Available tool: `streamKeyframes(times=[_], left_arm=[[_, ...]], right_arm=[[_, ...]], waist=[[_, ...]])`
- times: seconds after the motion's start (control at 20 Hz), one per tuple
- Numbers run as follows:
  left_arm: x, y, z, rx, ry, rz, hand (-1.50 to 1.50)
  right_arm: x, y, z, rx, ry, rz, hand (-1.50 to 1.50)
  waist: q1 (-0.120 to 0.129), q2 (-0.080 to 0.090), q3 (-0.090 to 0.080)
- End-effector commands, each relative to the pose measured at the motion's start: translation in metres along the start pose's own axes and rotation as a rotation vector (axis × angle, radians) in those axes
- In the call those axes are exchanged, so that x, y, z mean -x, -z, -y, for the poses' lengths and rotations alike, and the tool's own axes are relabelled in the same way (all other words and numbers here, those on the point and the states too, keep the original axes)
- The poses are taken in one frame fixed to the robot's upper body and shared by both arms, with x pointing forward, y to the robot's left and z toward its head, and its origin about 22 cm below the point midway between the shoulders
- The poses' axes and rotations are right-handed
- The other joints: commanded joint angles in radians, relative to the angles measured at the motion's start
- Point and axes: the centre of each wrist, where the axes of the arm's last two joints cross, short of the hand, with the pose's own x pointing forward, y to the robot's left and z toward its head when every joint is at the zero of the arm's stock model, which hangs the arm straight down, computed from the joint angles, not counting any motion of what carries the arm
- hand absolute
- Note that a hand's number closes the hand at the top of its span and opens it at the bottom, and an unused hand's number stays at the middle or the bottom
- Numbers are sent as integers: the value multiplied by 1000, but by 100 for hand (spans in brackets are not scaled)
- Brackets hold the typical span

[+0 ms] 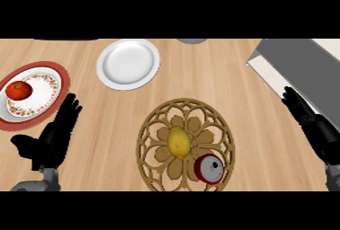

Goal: Pick the can from the placemat and place it in the tiered shelf

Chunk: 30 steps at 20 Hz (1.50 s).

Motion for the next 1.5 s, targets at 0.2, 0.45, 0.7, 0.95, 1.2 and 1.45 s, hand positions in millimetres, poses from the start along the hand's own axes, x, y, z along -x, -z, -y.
streamKeyframes(times=[0.2, 0.45, 0.7, 0.95, 1.2, 1.45], left_arm=[[-55, 33, -5, 25, 41, 85, 0], [-56, 39, 15, 62, 6, 21, 0], [-70, 54, -1, 49, -5, 8, 0], [-71, 52, -2, 32, -8, 1, 0], [-67, 47, 3, 51, 0, 4, 0], [-61, 46, 12, 66, -1, -9, 0]], right_arm=[[-98, 69, -40, -193, 61, 340, 150], [-77, 77, -65, -111, 326, 94, -150], [-105, 69, -55, -337, 352, 266, -150], [-153, 48, -39, -516, 103, 177, -150], [-196, 41, -41, -628, -366, 87, -150], [-245, 22, -54, -561, -857, 121, -150]], waist=[[24, -43, 8], [2, -41, 8], [-13, -42, 7], [-25, -47, 5], [-12, -51, 2], [-11, -52, 2]])
